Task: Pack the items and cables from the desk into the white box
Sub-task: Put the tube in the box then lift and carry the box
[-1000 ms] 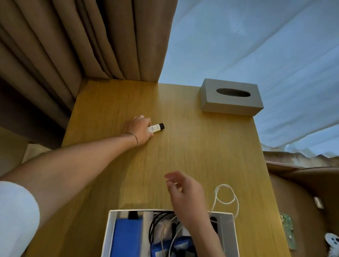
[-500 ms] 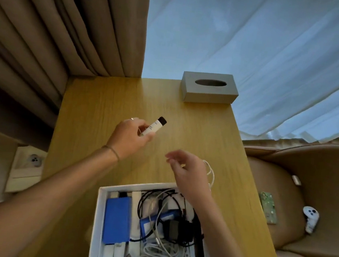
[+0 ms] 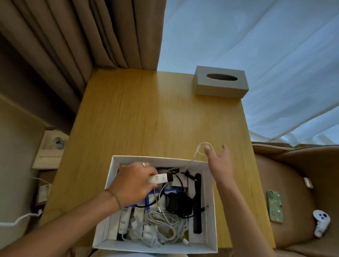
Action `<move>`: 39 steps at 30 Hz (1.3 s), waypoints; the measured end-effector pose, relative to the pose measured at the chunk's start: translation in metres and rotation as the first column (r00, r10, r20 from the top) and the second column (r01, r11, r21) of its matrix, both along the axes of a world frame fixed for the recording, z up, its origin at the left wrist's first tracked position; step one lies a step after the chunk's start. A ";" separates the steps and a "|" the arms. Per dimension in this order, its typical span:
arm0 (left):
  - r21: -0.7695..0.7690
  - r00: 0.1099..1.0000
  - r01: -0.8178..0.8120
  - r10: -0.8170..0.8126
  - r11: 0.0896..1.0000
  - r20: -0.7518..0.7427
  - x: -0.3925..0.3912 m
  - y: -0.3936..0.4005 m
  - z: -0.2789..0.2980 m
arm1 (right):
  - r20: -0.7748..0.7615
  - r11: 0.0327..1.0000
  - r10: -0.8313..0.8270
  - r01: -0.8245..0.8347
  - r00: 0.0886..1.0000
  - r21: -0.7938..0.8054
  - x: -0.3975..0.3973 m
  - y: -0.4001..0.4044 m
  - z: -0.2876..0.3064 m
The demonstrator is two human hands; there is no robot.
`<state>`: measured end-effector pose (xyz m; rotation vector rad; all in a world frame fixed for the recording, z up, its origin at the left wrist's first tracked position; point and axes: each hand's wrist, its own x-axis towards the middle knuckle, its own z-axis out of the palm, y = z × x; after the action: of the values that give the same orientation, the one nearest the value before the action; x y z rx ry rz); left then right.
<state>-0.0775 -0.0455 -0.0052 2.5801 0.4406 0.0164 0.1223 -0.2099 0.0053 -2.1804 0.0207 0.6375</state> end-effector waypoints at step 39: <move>-0.229 0.789 -0.556 0.594 0.799 0.157 -0.093 0.005 -0.006 | 0.152 0.229 0.973 -0.829 0.176 -0.510 -0.159 0.002 -0.028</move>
<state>-0.1702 -0.0407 -0.0111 2.1438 1.0813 0.4594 -0.0367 -0.2078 -0.0229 -2.4150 -1.7662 0.7553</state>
